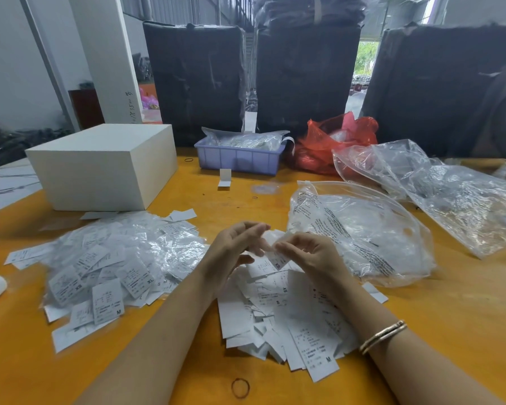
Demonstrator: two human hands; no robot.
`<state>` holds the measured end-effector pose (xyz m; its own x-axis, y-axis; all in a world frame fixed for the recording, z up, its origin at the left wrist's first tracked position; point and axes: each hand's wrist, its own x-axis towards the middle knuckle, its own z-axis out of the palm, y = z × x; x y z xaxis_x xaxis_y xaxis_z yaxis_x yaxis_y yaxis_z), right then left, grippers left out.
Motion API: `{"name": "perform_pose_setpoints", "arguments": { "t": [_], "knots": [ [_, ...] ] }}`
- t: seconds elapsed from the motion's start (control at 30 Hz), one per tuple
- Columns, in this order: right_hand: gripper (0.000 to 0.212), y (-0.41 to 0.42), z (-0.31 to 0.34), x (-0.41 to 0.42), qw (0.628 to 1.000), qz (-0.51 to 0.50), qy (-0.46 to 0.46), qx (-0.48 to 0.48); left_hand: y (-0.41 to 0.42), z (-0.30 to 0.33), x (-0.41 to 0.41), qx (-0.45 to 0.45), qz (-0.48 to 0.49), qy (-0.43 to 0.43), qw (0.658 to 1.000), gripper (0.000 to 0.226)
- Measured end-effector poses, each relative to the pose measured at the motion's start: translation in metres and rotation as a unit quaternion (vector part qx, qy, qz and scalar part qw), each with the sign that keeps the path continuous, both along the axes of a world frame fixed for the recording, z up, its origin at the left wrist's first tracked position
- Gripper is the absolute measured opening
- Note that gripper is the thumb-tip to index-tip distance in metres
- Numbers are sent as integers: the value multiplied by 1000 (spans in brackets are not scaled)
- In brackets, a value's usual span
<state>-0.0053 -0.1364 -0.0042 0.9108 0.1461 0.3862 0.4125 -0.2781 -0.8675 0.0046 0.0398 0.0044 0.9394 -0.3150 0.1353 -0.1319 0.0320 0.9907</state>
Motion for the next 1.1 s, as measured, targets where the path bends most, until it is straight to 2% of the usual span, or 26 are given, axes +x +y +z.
{"name": "perform_pose_setpoints", "arguments": {
  "t": [0.1, 0.2, 0.33, 0.5, 0.57, 0.63, 0.73, 0.9, 1.1],
  "knots": [
    [11, 1, 1, -1, 999, 17, -5, -30, 0, -2, 0, 54, -10, -16, 998, 34],
    [13, 0, 0, -1, 999, 33, -1, -25, -2, -6, 1, 38, 16, -32, 999, 26],
    [19, -2, -3, 1, 997, 22, 15, 72, -2, -7, 6, -3, 75, -44, 996, 16],
    [43, -6, -3, 5, 972, -32, 12, 234, 0, -9, 10, -14, 120, -47, 992, 14],
    [39, -5, 0, 4, 961, -31, 6, 276, 0, -10, 11, -10, 124, -50, 991, 12],
    [27, -3, 1, 3, 955, -26, 4, 296, -1, -10, 11, -9, 127, -51, 991, 11],
    [19, 0, 2, 3, 960, -27, -1, 277, -1, -10, 10, -4, 128, -55, 990, 10],
    [20, -1, -1, 3, 970, -28, -7, 242, -2, -9, 9, -1, 130, -60, 990, 10],
    [24, 1, -5, 6, 989, -13, -6, 147, -2, -9, 8, -1, 128, -58, 990, 11]
  ]
}}
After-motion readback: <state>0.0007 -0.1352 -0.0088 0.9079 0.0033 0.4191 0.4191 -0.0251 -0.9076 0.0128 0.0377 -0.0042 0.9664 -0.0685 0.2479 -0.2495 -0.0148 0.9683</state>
